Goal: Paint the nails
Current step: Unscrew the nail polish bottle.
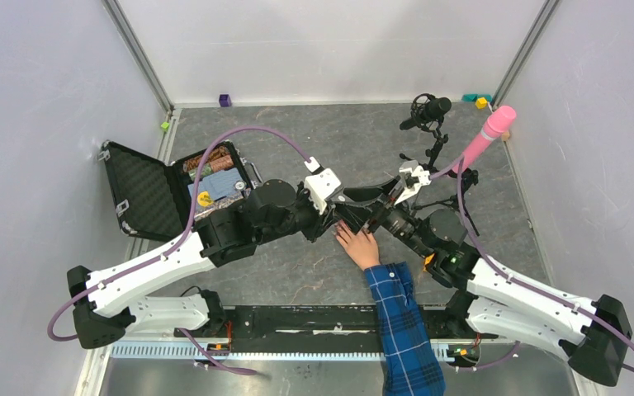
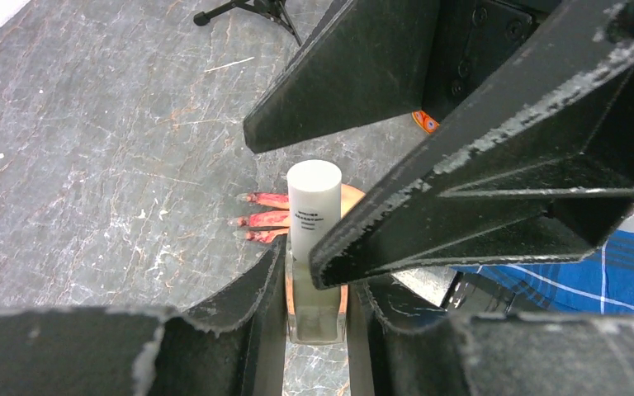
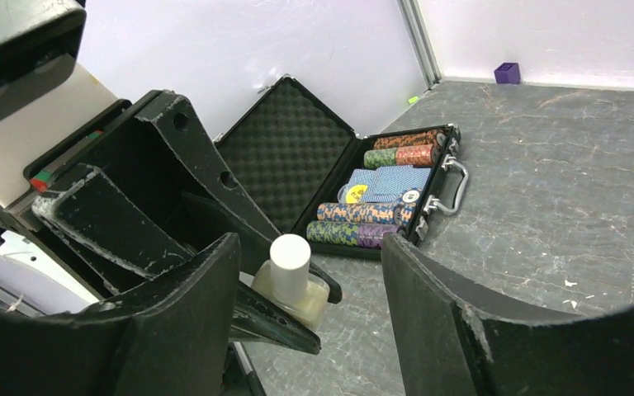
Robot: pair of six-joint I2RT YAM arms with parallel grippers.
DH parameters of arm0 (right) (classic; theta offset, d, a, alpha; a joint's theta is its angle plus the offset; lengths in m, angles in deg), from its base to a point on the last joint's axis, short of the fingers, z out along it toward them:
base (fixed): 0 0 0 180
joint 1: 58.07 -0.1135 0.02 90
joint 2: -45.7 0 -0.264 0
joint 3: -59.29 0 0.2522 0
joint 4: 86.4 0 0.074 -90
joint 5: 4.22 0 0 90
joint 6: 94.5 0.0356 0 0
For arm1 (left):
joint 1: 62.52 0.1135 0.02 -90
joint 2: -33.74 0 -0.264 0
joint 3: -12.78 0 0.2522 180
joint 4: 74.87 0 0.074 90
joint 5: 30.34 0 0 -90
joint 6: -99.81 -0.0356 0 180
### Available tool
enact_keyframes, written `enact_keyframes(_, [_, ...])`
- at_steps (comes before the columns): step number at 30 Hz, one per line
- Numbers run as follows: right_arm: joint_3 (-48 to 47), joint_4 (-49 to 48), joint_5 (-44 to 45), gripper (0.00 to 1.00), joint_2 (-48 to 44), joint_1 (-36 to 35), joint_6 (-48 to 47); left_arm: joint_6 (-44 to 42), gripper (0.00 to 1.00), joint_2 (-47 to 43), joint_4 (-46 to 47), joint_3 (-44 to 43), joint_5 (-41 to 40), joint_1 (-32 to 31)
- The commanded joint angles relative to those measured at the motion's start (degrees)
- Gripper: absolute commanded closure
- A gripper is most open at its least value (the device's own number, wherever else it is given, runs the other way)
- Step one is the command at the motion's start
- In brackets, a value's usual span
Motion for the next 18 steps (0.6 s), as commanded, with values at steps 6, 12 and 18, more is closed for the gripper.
enact_keyframes(6, [-3.5, -3.9, 0.6, 0.56, 3.1, -1.1, 1.1, 1.9, 0.98, -0.5, 1.4, -0.5, -0.2, 0.3])
enact_keyframes(12, [-3.6, -2.6, 2.2, 1.00, 2.5, -1.1, 0.6, 2.1, 0.91, -0.8, 1.3, -0.4, -1.1, 0.4])
enact_keyframes(18, [-2.3, -2.6, 5.9, 1.00, 0.4, -1.1, 1.1, 1.8, 0.09, -1.9, 2.0, 0.4, -1.3, 0.9])
